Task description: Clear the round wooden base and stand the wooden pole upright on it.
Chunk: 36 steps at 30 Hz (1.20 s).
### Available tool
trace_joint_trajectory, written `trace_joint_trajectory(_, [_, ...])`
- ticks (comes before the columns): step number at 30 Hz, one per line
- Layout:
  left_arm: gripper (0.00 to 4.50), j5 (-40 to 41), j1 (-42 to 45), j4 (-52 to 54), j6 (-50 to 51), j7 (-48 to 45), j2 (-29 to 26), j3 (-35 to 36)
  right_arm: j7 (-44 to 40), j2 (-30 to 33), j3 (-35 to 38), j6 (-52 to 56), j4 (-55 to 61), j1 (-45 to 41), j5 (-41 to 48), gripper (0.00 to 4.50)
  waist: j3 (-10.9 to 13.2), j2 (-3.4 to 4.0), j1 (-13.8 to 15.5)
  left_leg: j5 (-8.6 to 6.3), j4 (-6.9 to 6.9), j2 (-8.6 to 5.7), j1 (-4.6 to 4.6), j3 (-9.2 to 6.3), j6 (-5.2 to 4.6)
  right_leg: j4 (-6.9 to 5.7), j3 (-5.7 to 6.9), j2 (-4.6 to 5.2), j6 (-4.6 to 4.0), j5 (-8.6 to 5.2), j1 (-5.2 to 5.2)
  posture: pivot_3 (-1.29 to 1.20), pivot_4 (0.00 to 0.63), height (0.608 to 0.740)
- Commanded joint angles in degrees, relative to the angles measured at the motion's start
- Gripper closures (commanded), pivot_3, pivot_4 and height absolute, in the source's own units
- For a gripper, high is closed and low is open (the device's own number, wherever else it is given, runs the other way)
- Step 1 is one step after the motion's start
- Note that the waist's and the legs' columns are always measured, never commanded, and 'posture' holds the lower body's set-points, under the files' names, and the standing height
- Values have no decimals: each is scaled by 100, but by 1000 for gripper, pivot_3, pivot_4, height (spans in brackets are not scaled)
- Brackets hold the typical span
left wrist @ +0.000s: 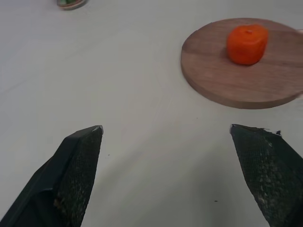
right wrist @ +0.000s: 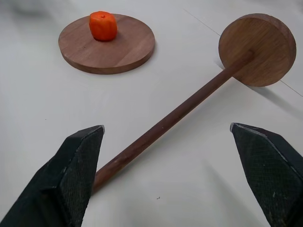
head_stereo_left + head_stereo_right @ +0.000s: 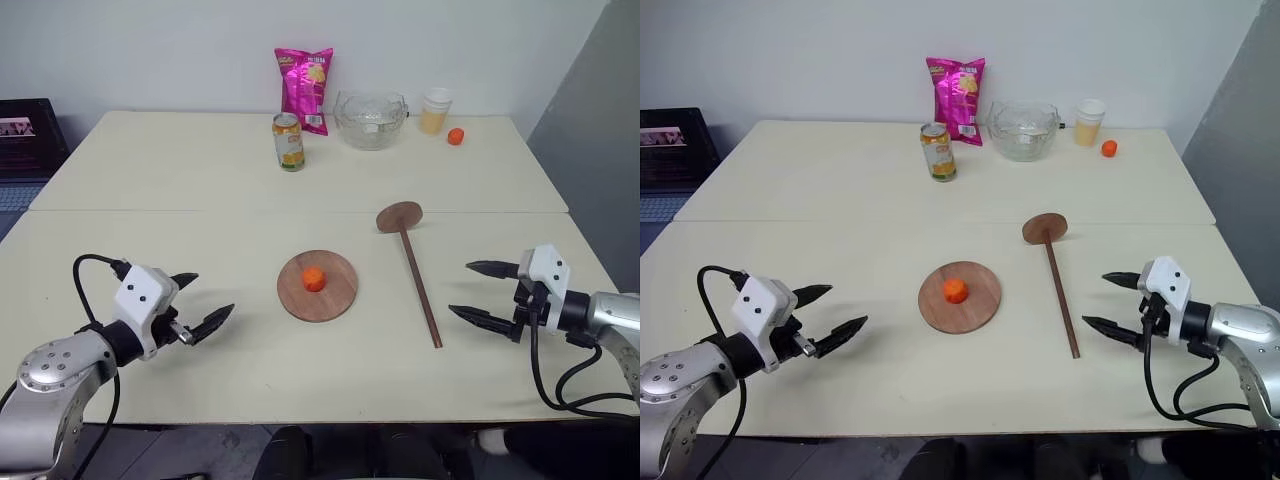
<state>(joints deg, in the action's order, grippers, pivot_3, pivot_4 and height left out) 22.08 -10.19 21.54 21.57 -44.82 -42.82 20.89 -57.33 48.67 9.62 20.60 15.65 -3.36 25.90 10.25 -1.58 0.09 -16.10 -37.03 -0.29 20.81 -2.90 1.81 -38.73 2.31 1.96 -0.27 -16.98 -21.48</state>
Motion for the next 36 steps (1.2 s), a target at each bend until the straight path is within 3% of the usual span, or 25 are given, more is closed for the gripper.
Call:
trace_joint_trajectory(1, [0,-218,131,-194,-513,-226,-256,106,113,-43,207,25,252,18,105,13,1,1,0,0,0,0,0,-1,0,0,1,0,0,0,-1,0,150,740])
trace_joint_trajectory(7, [0,33,880,-382,-334,-609,-334,-414,306,-112,288,284,791,147,334,13,2,1,21,0,0,-1,4,-3,0,0,5,0,1,0,-1,0,150,740])
trace_joint_trajectory(10, [0,114,1613,-569,-135,-1036,-331,-1070,584,-241,170,681,1437,163,648,13,4,0,10,0,0,-1,4,2,1,4,0,1,0,1,0,0,150,740])
trace_joint_trajectory(18, [0,-191,2876,-1387,-49,-1307,69,-2177,1250,-423,-234,1555,2317,92,969,13,6,-3,2,0,-1,-3,6,0,2,-1,3,0,7,1,-2,0,150,740])
trace_joint_trajectory(23, [0,-486,3184,-1833,-126,-1392,317,-2707,1426,-460,-328,1728,2479,40,1040,13,8,-6,-10,0,-1,-3,7,0,2,-1,3,-1,8,1,-5,0,150,740])
trace_joint_trajectory(36, [0,-1093,3730,-2939,-698,-1312,1030,-3217,1405,-616,-425,1611,2642,-73,1175,13,8,-9,-9,0,-3,-5,9,-2,2,-4,4,-1,9,2,-6,0,150,740])
